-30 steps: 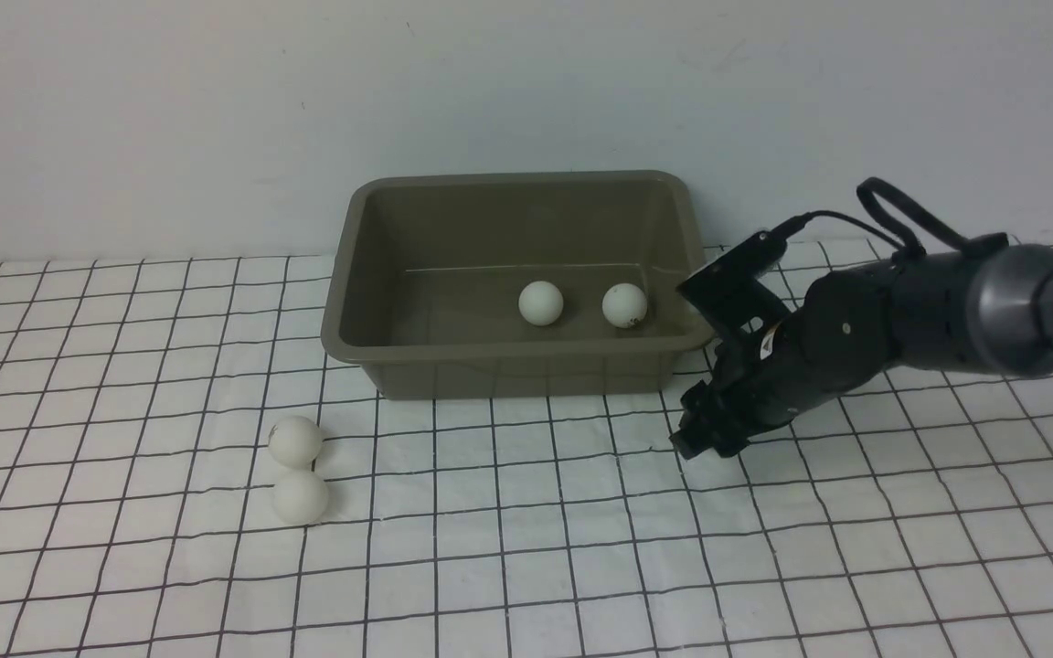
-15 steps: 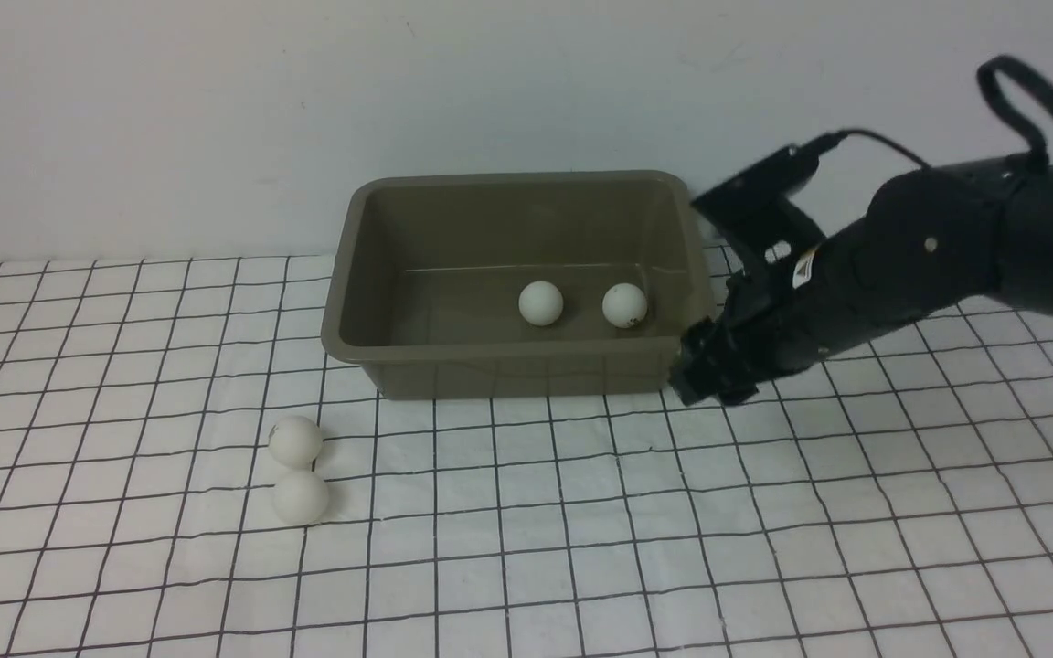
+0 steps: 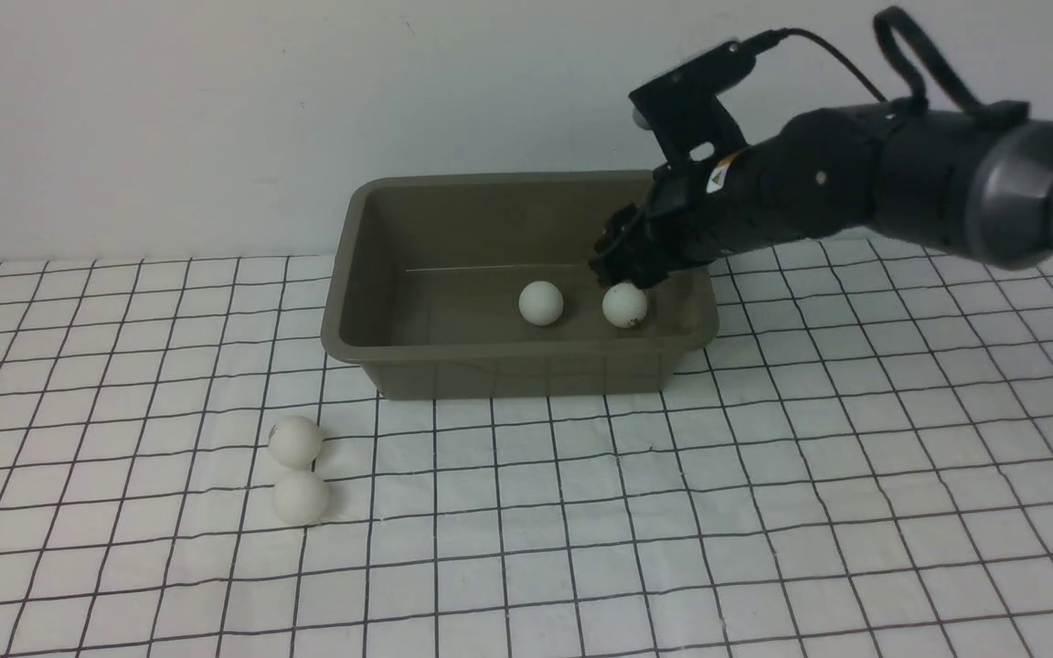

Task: Put the table tennis balls into the box on the white checkered tablecloth.
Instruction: 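Release the ping pong ball into the bin and lift the gripper away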

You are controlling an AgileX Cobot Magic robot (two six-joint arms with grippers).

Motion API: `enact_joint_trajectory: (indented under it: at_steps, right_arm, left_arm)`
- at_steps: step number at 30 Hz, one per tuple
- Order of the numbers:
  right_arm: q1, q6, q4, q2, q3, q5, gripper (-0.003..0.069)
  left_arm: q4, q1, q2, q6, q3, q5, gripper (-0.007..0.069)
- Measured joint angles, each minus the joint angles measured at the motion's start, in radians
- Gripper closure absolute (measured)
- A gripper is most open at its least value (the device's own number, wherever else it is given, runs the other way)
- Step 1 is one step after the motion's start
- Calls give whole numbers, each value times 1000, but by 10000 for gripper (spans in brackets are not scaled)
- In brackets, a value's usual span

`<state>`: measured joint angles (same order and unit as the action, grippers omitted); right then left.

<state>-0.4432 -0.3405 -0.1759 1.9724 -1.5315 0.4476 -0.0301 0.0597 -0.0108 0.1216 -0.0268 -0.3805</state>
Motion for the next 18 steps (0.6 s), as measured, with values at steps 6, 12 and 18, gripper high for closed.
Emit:
enact_joint_trajectory:
  at_steps: [6,12,18]
  right_arm:
    - [0,-9,0,129,-135,56,295]
    - [0,-19,0,205,-193,83,295]
    - [0,-23,0,210,-196,84,284]
  left_arm:
    - [0,0,0,0,0,0,629]
    - [0,0,0,0,0,0,629]
    - [0,0,0,0,0,0,629]
